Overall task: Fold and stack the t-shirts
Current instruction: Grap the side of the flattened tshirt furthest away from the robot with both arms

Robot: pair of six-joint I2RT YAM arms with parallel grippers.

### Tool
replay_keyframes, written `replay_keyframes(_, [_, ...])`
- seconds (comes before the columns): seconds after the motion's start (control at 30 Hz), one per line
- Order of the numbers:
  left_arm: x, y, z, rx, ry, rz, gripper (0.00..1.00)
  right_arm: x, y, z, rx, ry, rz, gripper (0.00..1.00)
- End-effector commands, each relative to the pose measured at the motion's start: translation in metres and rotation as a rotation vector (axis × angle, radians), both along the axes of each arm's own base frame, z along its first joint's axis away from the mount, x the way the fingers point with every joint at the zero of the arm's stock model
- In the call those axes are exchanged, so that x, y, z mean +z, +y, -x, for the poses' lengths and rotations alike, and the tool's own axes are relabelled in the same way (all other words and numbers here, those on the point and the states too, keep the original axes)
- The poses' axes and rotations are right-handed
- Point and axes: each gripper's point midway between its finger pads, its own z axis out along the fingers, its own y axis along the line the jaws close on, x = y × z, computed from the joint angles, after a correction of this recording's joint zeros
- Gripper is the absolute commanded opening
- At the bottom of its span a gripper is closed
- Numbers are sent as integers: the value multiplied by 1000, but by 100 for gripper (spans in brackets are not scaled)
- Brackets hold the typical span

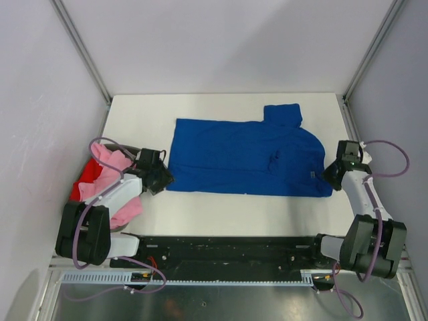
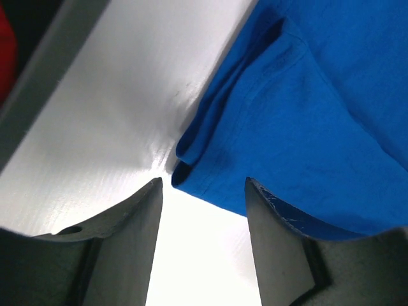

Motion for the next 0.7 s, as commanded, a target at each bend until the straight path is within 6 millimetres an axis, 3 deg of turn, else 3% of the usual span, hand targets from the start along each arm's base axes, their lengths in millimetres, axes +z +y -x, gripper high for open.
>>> replay_keyframes(0.0, [1,17,-7,58,-36,-67,59,25,25,-19,96,-68,34,41])
replay_keyframes(0.1, [-2,19,-10,74,-27,-83,59,14,50,-29,173,-58,-4,41])
replay_keyframes(0.2, [-4,18,-15,78,-32,-83,58,-3,61,-32,198,-13,-35,40])
replay_keyframes(0.5, [-12,9,-18,69,-19,-76,48,-35,56,-26,193,69,-46,40])
replay_keyframes(0.67, [-15,3,-16,62,-11,-75,33,-54,47,-11,163,112,-76,40])
